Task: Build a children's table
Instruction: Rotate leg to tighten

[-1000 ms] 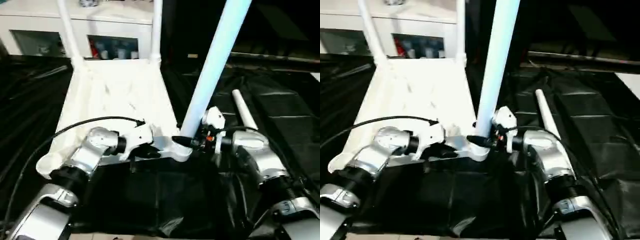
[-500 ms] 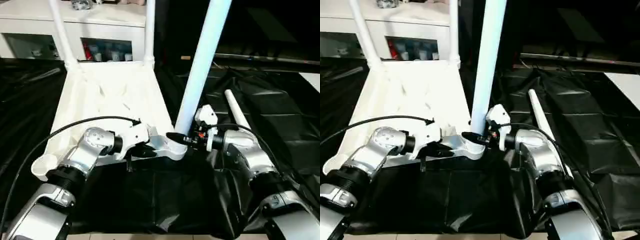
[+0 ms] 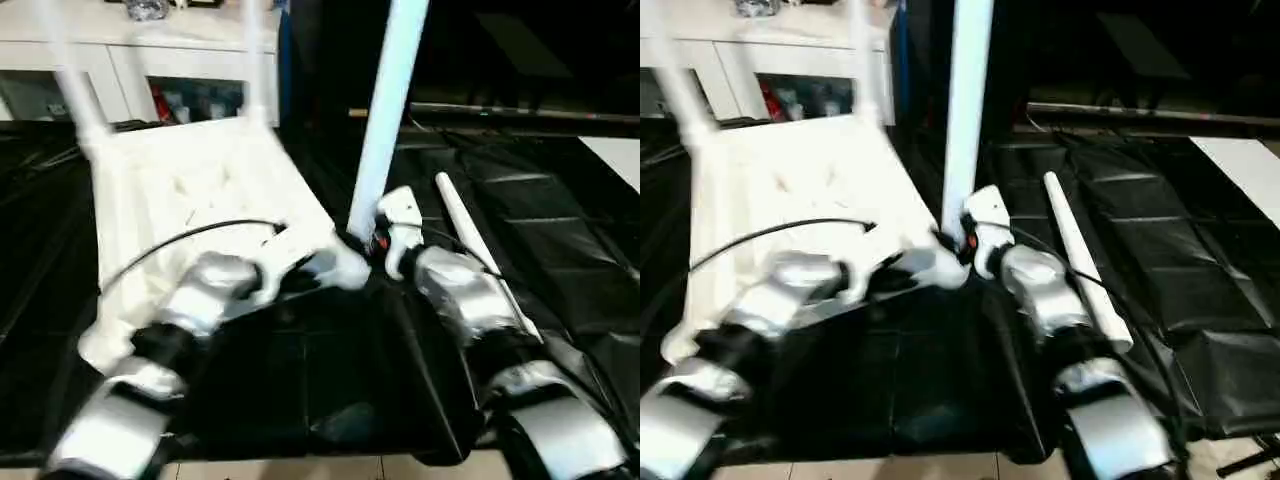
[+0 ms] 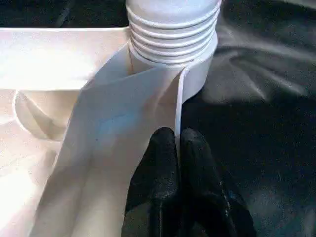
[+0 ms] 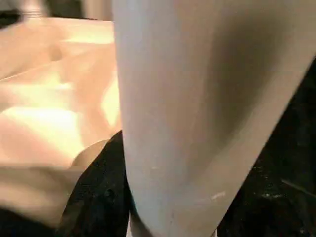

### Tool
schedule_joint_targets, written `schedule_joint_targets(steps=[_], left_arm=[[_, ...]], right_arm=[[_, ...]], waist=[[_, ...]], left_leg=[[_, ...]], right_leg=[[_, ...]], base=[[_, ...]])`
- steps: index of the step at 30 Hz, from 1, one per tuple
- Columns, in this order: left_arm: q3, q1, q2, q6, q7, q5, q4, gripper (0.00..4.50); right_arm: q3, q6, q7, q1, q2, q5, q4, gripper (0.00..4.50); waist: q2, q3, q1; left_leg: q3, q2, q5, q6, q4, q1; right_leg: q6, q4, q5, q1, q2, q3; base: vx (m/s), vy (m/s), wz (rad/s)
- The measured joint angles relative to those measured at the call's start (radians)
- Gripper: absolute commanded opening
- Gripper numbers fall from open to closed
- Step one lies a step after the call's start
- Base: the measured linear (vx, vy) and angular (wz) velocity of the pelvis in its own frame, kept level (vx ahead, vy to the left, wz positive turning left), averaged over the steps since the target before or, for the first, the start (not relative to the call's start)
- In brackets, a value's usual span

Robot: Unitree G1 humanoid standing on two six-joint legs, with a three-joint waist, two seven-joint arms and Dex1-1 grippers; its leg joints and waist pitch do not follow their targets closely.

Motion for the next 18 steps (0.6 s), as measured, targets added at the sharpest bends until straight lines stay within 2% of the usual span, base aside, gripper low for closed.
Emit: schedule_joint_targets(steps=[8, 15, 18], left_arm=[[0.023, -0.008, -0.135, 0.126, 0.191, 0.01, -0.034, 0.0], [0.026, -0.009, -0.141, 0.142, 0.22, 0.009, -0.045, 0.0], [0.026, -0.009, -0.138, 0.143, 0.22, 0.01, -0.049, 0.0]], right_arm=[[-0.065, 0.0, -0.224, -0.085, 0.052, 0.005, 0.116, 1.88], [-0.077, -0.008, -0.253, -0.11, 0.064, 0.0, 0.147, 1.88], [-0.084, -0.042, -0.229, -0.117, 0.066, -0.01, 0.165, 1.88]], waist=[[-0.003, -0.002, 0.003], [-0.004, -0.003, 0.004], [-0.004, -0.003, 0.004]], left_leg=[[0.0, -0.003, 0.0, 0.0, -0.001, -0.001], [0.0, -0.003, 0.0, 0.0, -0.005, -0.001], [0.0, -0.003, 0.0, 0.0, -0.007, -0.001]], right_leg=[[-0.001, -0.004, 0.0, 0.0, -0.001, 0.001], [-0.001, -0.004, 0.005, 0.0, -0.001, 0.001], [-0.001, -0.004, 0.005, -0.002, -0.001, 0.0]], base=[[0.0, 0.0, 0.0], [0.0, 0.0, 0.0], [0.0, 0.0, 0.0]])
